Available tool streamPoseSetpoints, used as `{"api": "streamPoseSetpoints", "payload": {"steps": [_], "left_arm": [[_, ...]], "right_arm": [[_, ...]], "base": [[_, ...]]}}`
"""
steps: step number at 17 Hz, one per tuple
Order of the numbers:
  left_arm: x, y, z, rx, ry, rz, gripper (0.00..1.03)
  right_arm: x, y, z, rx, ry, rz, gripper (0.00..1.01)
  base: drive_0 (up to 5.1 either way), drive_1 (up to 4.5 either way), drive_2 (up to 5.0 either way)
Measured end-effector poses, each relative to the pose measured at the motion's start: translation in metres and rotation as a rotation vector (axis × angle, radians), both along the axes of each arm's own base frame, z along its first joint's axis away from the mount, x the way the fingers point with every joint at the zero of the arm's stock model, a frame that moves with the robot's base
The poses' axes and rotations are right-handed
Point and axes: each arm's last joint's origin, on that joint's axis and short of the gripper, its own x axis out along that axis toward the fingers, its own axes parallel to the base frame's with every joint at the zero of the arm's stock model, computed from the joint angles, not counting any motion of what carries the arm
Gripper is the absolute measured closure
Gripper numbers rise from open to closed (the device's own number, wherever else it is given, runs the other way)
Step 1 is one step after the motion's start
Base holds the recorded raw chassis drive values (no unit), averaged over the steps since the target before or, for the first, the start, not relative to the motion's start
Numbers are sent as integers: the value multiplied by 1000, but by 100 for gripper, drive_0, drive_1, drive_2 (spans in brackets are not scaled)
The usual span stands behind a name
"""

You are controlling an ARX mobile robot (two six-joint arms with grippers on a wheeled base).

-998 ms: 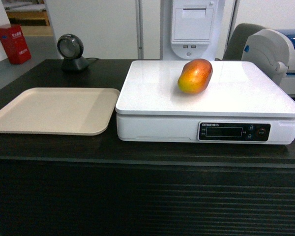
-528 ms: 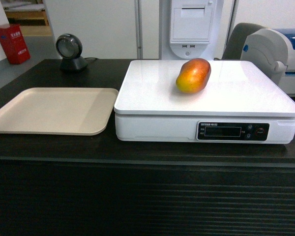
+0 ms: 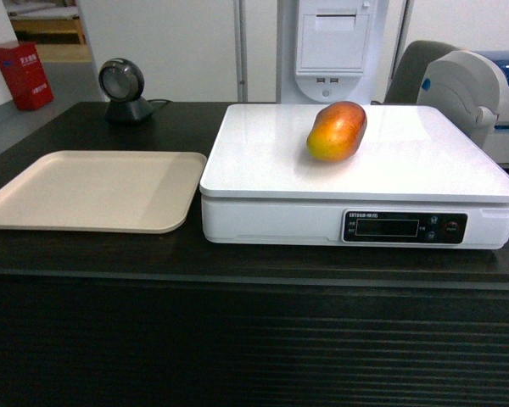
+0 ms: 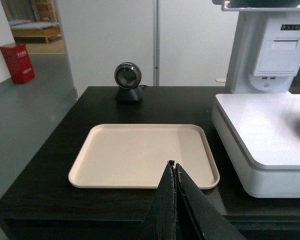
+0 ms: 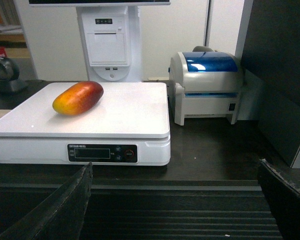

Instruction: Place dark red mango on scale at checkout

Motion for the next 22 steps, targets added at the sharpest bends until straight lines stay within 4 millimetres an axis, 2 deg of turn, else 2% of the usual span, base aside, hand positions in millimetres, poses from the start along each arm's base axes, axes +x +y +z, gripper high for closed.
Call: {"api": "streamPoseSetpoints", "payload": {"steps": [2,8,13,15,22], "left_arm": [[-11,0,-10,0,13,-5,101],[-31,0,-22,0,11,-5,101],[-36,0,-24,0,8,-5,101],[-40,0,-32,0,8,-5,101],[-53,0,-29,0,-11,-5,101]], "right_arm": [[0,0,0,0,0,0,3],[0,0,0,0,0,0,3],[0,0,0,0,0,0,3],[0,0,0,0,0,0,3],[0,0,0,0,0,0,3]], "base": [[0,0,0],[0,0,0],[0,0,0],[0,0,0],[0,0,0]]}}
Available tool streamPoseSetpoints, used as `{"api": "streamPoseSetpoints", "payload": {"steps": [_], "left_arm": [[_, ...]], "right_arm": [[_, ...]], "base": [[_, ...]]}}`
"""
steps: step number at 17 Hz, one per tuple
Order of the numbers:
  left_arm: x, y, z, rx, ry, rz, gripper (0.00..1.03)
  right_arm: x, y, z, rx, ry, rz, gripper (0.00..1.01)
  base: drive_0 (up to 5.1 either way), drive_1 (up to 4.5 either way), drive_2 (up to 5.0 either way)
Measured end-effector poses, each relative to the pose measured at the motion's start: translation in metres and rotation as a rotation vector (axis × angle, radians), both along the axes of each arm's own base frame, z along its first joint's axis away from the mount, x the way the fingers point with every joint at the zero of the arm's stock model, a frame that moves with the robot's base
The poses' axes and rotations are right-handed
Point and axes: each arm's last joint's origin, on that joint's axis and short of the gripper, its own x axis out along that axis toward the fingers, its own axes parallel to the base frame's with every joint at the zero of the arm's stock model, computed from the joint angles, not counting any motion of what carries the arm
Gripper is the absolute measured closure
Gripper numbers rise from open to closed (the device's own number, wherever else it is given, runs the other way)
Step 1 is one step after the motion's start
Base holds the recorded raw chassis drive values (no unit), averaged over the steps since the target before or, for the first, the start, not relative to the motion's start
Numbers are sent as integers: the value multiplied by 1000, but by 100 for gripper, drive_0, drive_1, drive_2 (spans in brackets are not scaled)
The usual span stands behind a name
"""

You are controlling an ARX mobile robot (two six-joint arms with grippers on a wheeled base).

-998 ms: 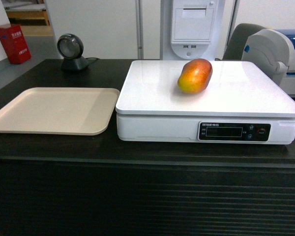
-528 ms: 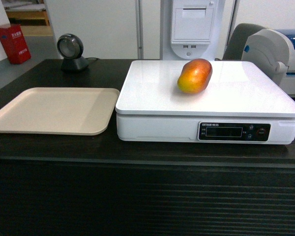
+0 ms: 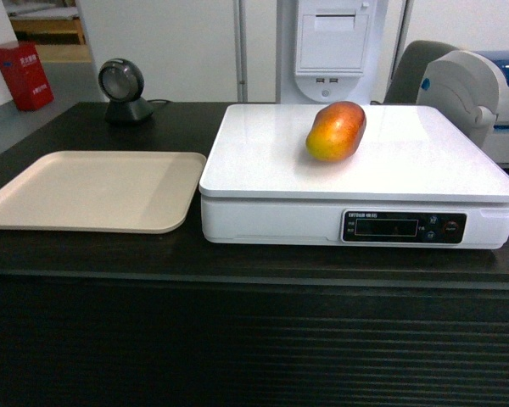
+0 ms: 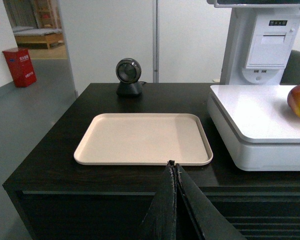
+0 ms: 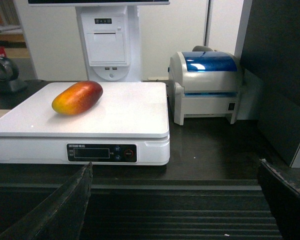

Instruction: Place dark red mango on scale at checkout

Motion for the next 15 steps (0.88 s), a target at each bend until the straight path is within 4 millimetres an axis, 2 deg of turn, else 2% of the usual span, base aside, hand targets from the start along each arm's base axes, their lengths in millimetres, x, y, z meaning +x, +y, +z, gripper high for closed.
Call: {"api": "streamPoseSetpoints", "payload": {"steps": [9,10,15], "left_arm": [[-16,0,-5,0,23,1,101],[-16,0,-4,0,18,1,98],[-16,0,-4,0,16,1,38]], "right_arm": [[0,0,0,0,-1,0,3],[0,0,0,0,0,0,3],[0,0,0,0,0,0,3]], "base": [[0,0,0],[0,0,0],[0,0,0]]}}
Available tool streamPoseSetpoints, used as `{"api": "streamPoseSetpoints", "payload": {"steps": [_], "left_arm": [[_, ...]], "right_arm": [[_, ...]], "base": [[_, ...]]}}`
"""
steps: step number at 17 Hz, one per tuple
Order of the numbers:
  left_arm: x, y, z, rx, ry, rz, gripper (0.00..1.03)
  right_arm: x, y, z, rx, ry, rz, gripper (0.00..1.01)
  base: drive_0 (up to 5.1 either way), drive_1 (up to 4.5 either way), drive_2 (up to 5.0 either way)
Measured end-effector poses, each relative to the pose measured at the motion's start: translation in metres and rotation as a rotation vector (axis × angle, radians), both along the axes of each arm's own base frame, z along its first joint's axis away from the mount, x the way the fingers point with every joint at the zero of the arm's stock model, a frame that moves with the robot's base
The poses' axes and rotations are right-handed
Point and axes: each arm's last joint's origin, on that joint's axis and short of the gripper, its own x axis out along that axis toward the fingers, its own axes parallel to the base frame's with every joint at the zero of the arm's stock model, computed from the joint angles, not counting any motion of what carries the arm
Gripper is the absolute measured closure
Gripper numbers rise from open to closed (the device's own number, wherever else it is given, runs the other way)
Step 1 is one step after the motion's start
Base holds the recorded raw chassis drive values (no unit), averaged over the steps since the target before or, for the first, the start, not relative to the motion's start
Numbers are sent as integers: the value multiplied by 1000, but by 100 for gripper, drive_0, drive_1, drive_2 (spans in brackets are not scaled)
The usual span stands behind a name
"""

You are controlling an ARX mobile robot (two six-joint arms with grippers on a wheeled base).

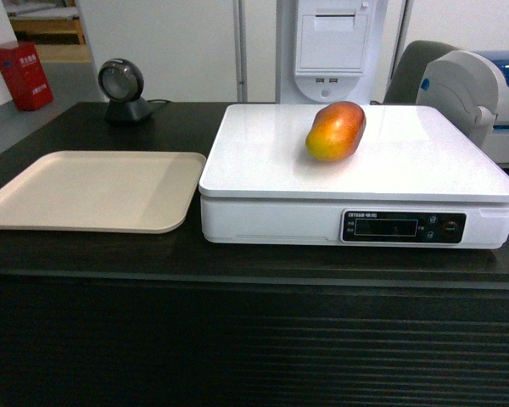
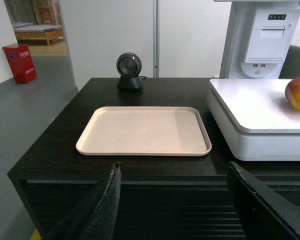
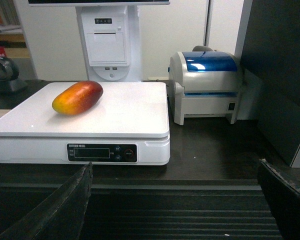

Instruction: Place dark red mango on scale at checkout

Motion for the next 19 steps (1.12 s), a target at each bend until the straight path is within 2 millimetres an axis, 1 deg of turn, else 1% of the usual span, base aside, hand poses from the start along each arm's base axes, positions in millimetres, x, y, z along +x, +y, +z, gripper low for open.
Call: {"api": "streamPoseSetpoints", "payload": {"steps": [2,3,4,19], "left_arm": [[0,0,0,0,0,0,13],[0,0,0,1,0,0,3],[0,0,0,0,0,0,6],[0,0,0,0,-3,0,5]], "right_arm": [[0,0,0,0,0,0,3],[0,0,0,0,0,0,3],[0,0,0,0,0,0,3],[0,0,0,0,-2,0,3]], "base": [[0,0,0],[0,0,0],[0,0,0],[0,0,0]]}}
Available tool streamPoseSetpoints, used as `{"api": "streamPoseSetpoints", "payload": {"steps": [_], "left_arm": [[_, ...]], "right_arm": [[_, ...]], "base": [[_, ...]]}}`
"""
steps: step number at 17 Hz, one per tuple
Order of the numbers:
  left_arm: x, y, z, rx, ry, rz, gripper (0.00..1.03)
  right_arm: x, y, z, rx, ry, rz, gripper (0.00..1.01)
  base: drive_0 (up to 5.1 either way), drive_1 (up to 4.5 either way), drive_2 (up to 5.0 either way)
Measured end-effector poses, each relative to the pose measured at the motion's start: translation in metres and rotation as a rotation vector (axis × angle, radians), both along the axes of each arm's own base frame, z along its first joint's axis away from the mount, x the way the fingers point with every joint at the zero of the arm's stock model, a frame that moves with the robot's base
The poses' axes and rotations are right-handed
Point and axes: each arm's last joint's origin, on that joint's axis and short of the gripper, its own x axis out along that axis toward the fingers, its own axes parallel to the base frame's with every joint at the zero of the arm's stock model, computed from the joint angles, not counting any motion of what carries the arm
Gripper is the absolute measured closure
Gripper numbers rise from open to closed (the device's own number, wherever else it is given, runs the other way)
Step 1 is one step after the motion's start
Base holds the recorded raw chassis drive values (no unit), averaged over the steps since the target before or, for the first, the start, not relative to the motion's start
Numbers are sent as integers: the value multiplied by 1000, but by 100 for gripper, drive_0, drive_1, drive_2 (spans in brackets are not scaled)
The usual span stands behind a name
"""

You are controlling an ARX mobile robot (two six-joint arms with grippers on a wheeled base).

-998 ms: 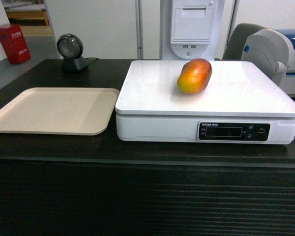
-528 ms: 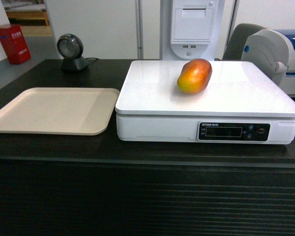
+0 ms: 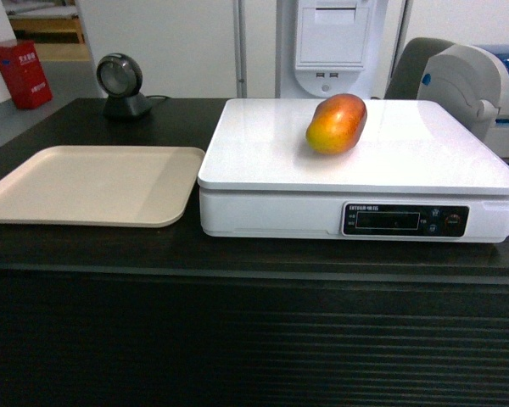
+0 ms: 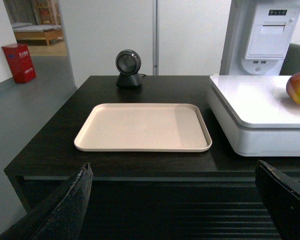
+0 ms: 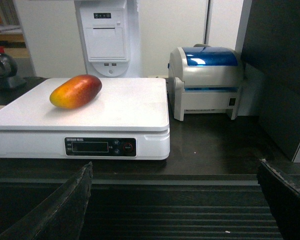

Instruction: Place dark red mango on scale at checkout

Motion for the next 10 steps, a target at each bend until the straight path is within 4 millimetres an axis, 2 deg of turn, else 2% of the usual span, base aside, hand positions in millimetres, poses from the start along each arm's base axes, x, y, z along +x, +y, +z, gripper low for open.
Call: {"api": "streamPoseSetpoints", "payload": {"steps": [10], "left_arm": [[0,0,0,0,3,0,5]], "right_arm": [[0,0,0,0,3,0,3]], "base": [[0,0,0]]}}
